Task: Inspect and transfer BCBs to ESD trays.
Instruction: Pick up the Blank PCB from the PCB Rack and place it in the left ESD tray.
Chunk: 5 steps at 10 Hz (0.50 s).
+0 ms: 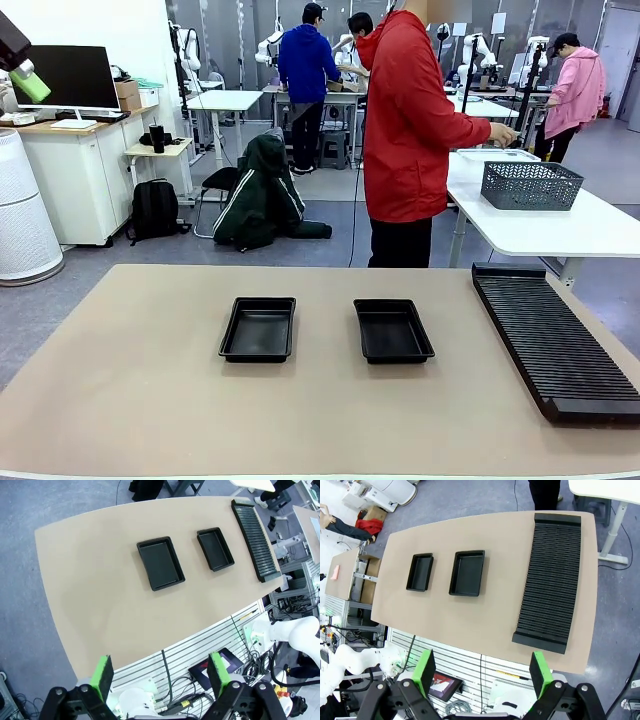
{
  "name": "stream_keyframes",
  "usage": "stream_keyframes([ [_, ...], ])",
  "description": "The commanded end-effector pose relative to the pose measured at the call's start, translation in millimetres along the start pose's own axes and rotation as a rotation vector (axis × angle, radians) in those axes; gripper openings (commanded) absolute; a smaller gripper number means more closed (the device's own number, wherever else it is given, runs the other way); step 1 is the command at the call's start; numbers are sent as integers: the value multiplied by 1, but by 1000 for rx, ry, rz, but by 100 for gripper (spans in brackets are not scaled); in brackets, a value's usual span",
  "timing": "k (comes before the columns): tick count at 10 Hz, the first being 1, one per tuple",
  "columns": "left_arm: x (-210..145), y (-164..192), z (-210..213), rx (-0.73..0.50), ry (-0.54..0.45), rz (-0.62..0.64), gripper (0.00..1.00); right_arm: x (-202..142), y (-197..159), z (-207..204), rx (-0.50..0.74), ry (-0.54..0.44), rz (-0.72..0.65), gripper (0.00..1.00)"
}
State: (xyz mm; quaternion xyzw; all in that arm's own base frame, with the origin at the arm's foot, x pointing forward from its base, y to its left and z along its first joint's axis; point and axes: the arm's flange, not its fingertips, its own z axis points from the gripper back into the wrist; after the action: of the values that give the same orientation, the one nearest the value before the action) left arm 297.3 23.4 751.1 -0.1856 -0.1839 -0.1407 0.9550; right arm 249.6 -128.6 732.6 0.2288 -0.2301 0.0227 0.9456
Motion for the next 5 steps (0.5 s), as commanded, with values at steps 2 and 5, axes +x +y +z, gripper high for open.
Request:
stream_keyframes([
  [2, 17, 5, 16, 21, 88, -18, 100, -1, -1, 0, 3, -1, -2, 100],
  [5, 23, 10, 28, 38, 49, 9, 100, -1, -1, 0, 3, -1, -2, 100],
])
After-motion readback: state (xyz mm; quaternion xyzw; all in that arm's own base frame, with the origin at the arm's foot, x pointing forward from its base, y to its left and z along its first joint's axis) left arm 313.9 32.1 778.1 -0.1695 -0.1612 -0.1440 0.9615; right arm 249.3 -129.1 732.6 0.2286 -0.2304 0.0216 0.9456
